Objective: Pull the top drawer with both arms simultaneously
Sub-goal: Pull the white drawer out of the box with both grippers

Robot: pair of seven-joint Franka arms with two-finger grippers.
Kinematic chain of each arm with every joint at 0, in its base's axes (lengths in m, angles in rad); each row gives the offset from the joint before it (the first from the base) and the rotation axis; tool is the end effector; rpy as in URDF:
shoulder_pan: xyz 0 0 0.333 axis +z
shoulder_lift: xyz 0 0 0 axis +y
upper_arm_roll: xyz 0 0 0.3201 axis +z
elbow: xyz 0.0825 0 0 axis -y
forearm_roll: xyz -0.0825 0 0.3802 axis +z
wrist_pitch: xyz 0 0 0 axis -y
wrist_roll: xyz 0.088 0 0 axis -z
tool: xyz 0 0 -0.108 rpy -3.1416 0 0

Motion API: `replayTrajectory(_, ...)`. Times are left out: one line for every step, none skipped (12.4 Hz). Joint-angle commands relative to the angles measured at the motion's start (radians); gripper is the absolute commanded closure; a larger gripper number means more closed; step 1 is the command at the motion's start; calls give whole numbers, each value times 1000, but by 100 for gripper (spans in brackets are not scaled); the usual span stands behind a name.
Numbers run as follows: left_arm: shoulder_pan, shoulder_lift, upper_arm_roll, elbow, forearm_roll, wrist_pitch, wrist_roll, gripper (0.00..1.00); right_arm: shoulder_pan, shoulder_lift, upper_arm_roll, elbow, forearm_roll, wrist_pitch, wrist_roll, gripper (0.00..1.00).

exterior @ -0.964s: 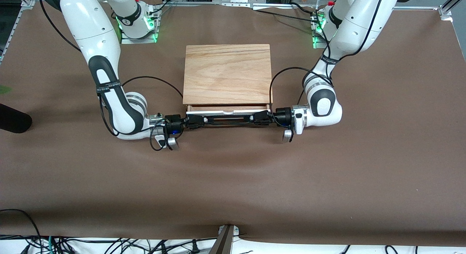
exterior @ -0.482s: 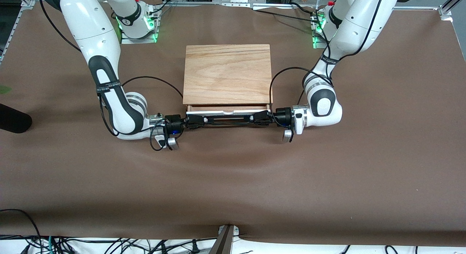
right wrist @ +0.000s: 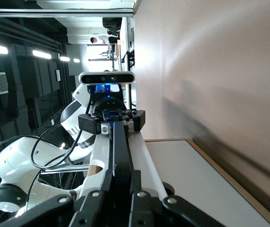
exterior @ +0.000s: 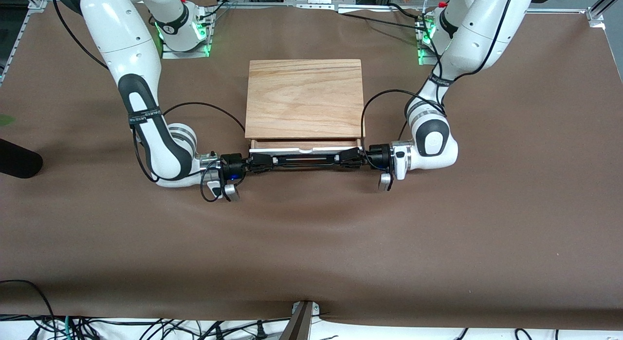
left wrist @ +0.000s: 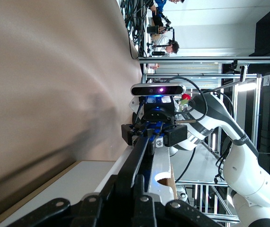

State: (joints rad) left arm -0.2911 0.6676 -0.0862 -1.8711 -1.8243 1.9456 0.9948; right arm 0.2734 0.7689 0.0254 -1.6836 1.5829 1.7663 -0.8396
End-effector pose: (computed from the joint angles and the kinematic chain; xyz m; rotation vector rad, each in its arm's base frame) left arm 0.5635 -0.2907 0.1815 1.6907 0.0519 0.0379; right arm 0.6023 0.2764 0.1843 -1.6951 -0.1032 0.1446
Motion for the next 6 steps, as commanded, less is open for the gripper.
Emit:
replayTrajectory(12,-40,11,20,-96,-25,18,100,-42,-36,16,58,68,-44,111,100)
replayTrajectory(13,-40,11,20,-111,-33,30,100,-42,-36,16,56,68,-44,111,100)
replayTrajectory(13,-40,11,20,-112,-34,33,100,-42,-36,18,56,68,-47,111,100)
replayTrajectory(13,-39,11,20,-112,-34,33,100,-42,-36,18,55,66,-51,111,100)
replayTrajectory(13,-37,11,20,-112,-34,33,100,-42,-36,18,54,63,-60,111,100)
replayTrajectory(13,-31,11,24,-112,-36,33,100,-42,-37,18,50,51,-64,111,100)
